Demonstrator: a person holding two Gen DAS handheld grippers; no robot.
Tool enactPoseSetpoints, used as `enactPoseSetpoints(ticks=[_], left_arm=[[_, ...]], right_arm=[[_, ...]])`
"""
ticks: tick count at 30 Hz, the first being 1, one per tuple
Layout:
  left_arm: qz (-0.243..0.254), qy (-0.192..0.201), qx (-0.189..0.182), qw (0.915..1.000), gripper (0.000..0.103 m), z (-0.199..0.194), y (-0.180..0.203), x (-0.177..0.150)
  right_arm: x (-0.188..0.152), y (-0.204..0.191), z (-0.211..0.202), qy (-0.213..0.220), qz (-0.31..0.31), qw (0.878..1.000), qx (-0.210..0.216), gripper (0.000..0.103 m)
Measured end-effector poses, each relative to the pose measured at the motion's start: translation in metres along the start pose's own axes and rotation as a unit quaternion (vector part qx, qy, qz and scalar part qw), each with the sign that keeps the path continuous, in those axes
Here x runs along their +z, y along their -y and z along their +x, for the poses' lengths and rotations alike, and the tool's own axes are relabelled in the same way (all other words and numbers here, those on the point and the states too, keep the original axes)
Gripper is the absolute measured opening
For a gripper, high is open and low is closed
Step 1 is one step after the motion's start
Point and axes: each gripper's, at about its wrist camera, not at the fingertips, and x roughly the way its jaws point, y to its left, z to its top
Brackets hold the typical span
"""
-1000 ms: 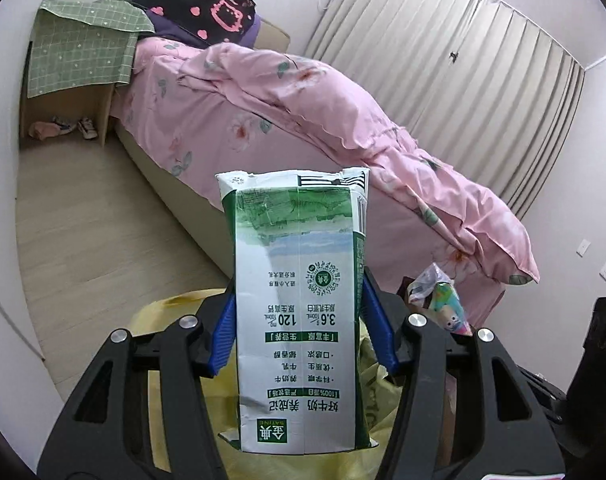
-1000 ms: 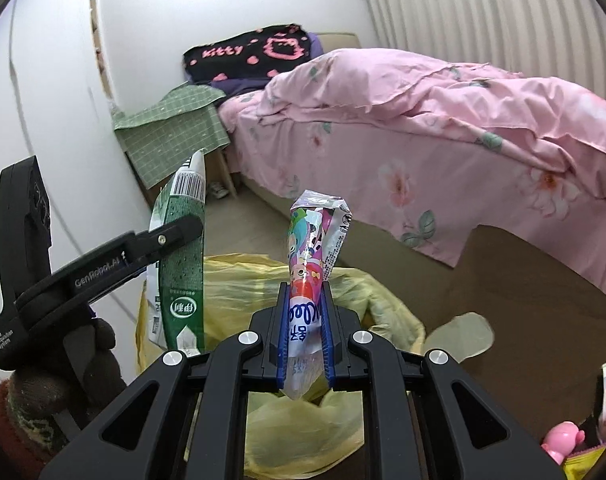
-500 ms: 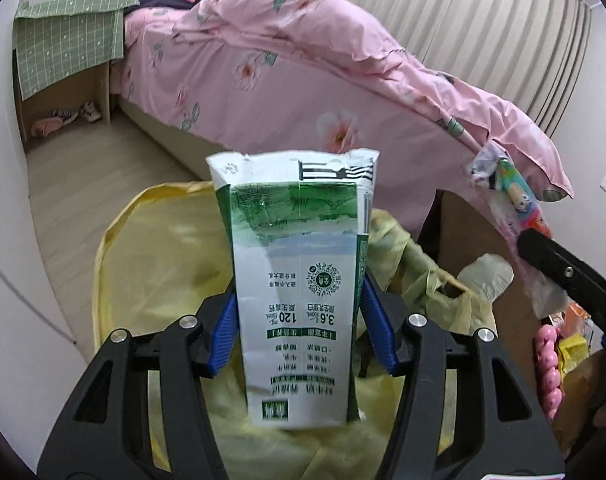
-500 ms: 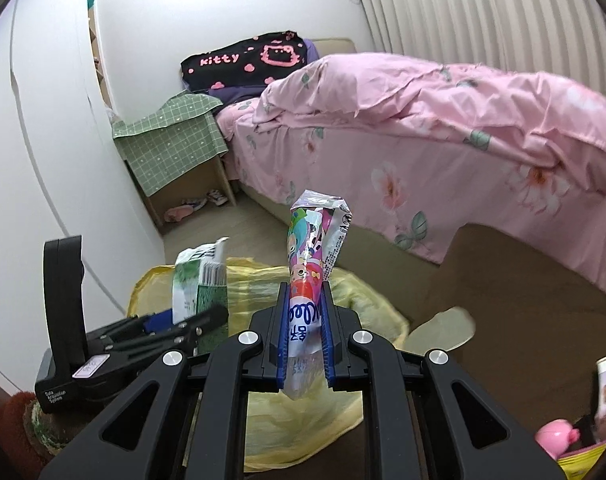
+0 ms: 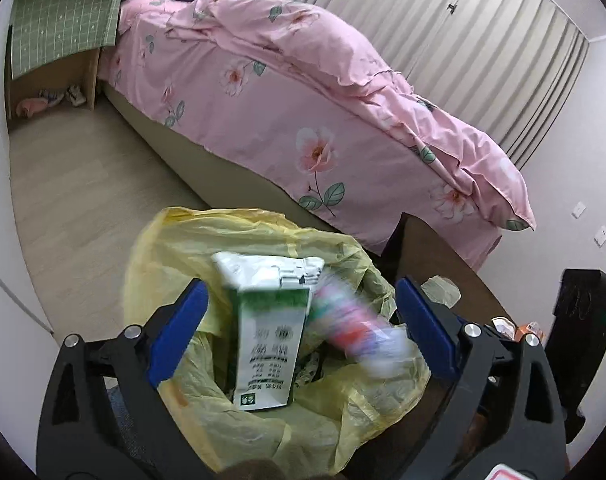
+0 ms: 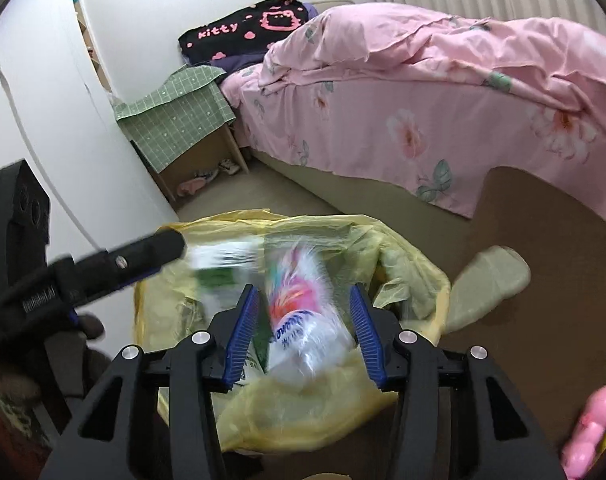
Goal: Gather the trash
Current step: 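Carry the milk carton and ice-pop wrapper to the yellow bag and release both, then grasp the orange snack bag with the left tool while the right tool grasps a red wrapper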
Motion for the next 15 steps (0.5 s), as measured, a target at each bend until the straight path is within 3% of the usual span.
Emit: enactPoseSetpoints(ticks=[6, 15], left_arm=[[0.042, 0.045, 0.037, 0.9974, 0.09, -0.026, 0.022, 0.005], [0.081, 0.062, 0.014, 0.9947, 0.093, -0.048, 0.057, -0.01]], right_arm=[[-0.013, 0.017, -0.047, 0.032, 0.027, 0.998, -0.047, 0.046], [-0.051, 0.028, -0.14, 0.087, 0.036, 0.986, -0.139, 0.047]])
